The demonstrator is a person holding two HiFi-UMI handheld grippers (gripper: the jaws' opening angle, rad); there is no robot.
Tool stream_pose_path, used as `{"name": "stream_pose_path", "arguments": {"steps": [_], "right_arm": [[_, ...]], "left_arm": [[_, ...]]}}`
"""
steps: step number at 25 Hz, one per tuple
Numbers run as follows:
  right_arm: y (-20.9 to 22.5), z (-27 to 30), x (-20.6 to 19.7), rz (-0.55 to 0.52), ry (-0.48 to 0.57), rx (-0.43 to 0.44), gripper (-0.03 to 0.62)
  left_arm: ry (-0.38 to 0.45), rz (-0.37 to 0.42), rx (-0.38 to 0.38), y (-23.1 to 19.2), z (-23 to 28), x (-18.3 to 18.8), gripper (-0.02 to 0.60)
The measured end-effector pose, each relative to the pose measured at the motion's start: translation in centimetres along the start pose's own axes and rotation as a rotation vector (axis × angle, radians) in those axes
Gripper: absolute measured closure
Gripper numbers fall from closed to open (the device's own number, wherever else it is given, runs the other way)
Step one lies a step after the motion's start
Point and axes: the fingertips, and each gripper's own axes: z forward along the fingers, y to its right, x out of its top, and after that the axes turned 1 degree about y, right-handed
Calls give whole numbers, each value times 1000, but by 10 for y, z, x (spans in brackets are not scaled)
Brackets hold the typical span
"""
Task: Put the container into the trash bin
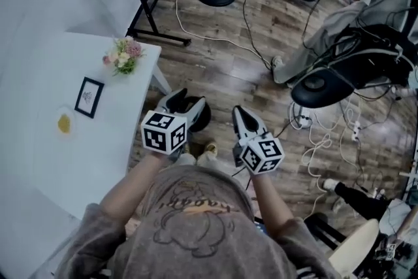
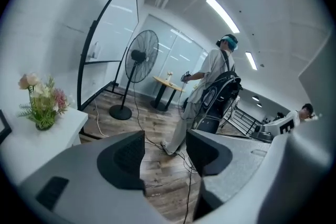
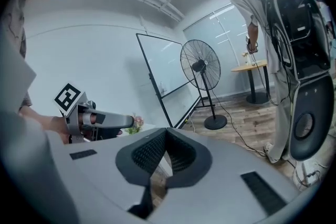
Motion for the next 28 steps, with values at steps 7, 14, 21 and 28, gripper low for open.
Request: {"name": "stream_pose_path", "arguments": {"steps": [7, 14, 21, 28], "right_arm": [[-7, -18, 29, -31, 50, -4, 593], [-17, -31, 60, -76, 105, 5, 592], [-31, -23, 75, -68, 143, 32, 593], [-33, -17, 74, -46, 150, 29, 593]], "left_arm": [[84, 125, -124, 30, -38, 32, 351], [240, 129, -124, 36, -75, 74, 351], [317, 124, -117, 33, -85, 90, 386], [327, 91, -118, 20, -88, 86, 507]]}}
